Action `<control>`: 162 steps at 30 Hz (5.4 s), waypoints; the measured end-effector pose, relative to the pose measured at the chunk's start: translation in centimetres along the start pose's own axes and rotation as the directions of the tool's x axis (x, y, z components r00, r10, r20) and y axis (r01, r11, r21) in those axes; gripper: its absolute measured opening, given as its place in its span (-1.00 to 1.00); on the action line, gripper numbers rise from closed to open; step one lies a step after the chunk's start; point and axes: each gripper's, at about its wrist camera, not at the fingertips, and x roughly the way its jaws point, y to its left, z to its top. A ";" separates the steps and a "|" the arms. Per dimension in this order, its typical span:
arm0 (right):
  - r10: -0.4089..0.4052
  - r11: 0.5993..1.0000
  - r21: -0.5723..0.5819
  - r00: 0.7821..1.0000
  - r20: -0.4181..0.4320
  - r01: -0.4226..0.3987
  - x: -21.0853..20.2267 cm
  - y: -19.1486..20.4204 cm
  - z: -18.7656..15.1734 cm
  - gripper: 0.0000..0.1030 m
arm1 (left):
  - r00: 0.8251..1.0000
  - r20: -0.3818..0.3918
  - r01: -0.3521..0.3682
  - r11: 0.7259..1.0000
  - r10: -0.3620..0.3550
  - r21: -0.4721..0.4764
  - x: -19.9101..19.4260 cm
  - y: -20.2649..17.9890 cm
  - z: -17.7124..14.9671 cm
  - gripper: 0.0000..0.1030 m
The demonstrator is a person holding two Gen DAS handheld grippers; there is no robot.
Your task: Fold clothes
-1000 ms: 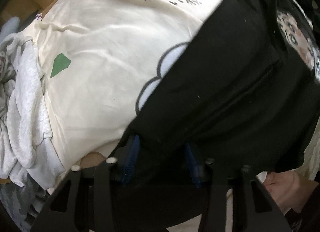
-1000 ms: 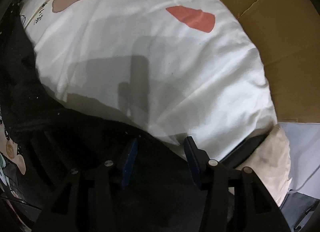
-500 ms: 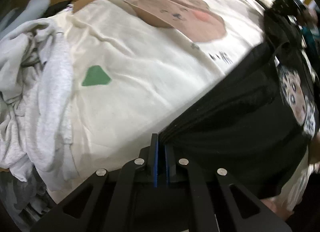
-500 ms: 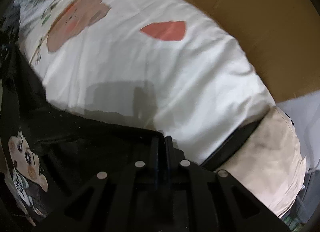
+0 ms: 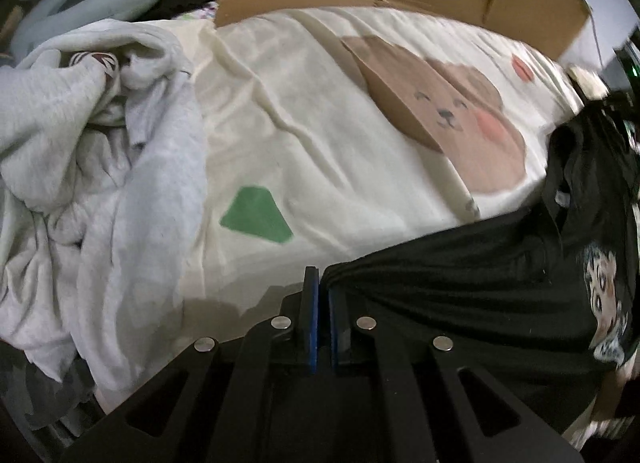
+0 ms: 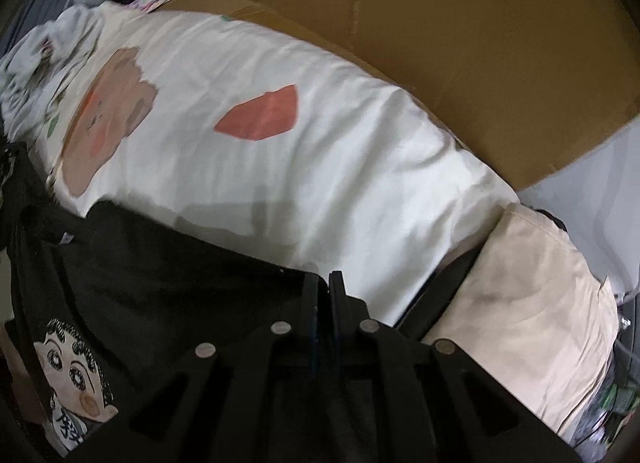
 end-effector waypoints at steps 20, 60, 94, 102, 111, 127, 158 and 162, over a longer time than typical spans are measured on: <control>-0.141 0.976 0.185 0.982 0.126 0.116 -2.5 -3.9 2.3 -0.93 | 0.997 0.041 -0.064 0.997 0.066 -0.047 1.1 2.2 7.4 -0.93; 0.033 0.995 0.099 0.999 -0.023 -0.031 2.3 -4.7 1.1 -0.01 | 0.996 -0.088 0.034 0.999 -0.032 0.021 7.9 1.0 9.7 -0.90; -0.254 0.951 0.208 0.963 0.095 0.230 -4.0 -7.4 0.1 -0.96 | 0.997 0.026 0.067 0.986 -0.071 0.150 3.9 -1.9 11.4 -0.91; -0.255 0.942 0.248 0.962 0.096 0.225 -3.6 -8.4 0.0 -0.96 | 0.995 0.065 0.062 0.986 -0.073 0.155 4.1 -0.9 14.9 -0.91; -0.200 0.934 0.318 0.975 0.096 0.160 -2.5 -10.2 0.6 -0.96 | 0.996 0.071 0.045 0.986 -0.057 0.161 5.1 -0.7 17.4 -0.91; -0.023 0.931 0.364 0.988 0.153 -0.035 -3.3 -11.5 -0.7 0.15 | 0.998 -0.026 0.053 0.970 -0.048 0.236 6.5 -2.4 18.3 -0.10; 0.127 0.958 0.236 0.977 0.173 -0.166 4.0 -5.4 9.2 -0.25 | 0.955 -0.019 0.287 0.902 -0.297 0.322 10.2 -10.6 23.4 -0.12; 0.153 0.953 0.238 0.974 0.165 -0.190 4.6 -5.1 9.2 -0.25 | 0.942 -0.016 0.323 0.893 -0.335 0.313 9.7 -10.8 23.1 -0.12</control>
